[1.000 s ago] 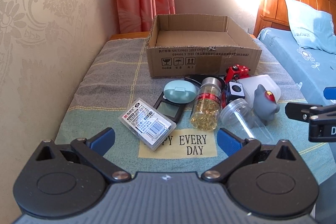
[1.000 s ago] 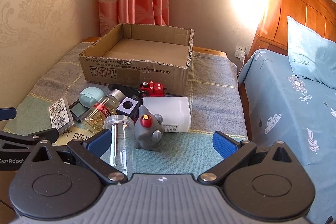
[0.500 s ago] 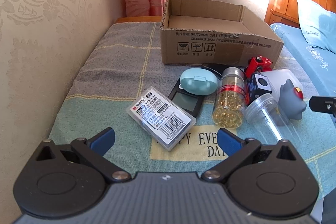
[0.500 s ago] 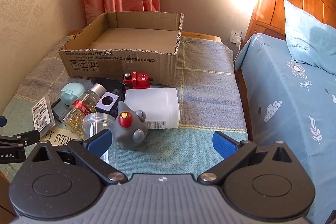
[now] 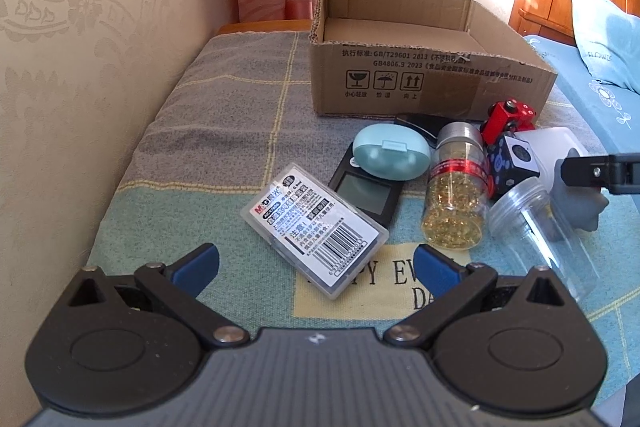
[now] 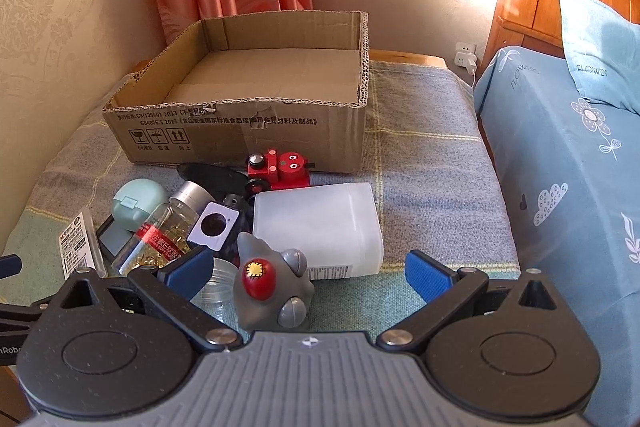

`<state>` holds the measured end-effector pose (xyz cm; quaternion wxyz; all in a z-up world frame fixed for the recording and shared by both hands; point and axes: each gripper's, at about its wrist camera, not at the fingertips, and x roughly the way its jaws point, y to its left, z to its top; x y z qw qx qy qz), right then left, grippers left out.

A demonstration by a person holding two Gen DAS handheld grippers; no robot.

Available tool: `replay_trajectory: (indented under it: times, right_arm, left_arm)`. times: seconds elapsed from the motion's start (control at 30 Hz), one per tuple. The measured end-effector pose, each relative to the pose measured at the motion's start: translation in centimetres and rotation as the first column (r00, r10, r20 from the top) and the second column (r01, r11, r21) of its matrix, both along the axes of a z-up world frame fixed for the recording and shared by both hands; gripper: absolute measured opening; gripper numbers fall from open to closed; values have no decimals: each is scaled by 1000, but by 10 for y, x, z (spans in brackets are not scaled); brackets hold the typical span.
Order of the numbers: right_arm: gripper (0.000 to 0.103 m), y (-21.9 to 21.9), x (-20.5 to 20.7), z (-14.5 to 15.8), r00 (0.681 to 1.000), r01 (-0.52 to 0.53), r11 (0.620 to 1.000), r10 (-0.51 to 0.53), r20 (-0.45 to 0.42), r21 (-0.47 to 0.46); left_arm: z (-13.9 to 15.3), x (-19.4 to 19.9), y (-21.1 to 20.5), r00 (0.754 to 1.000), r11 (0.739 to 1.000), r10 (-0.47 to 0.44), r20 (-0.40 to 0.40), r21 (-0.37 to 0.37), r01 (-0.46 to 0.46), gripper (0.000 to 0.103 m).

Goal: Organize rigid objects
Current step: 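Lower left tool onto the clear card case and close while right tool approaches grey cat toy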

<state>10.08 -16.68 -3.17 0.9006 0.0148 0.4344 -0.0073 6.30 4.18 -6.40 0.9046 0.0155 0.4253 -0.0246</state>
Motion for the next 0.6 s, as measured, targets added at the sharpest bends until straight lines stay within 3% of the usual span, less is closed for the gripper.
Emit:
replay_trajectory:
  times: [0.23, 0.47, 0.6]
  right_arm:
    - [103, -31, -17, 2, 997, 74, 996, -74, 10, 46]
    - [103, -61, -31, 2, 987, 162, 986, -161, 12, -36]
    - [103, -70, -39, -1, 988, 156, 988, -156, 9, 3]
  left_arm:
    - [0, -1, -3, 1000, 1000, -4, 0, 1, 4, 103]
    - [1, -2, -7, 1000, 1000, -25, 6, 6, 25, 103]
    - [2, -3, -8, 998, 998, -55, 18, 19, 55, 103]
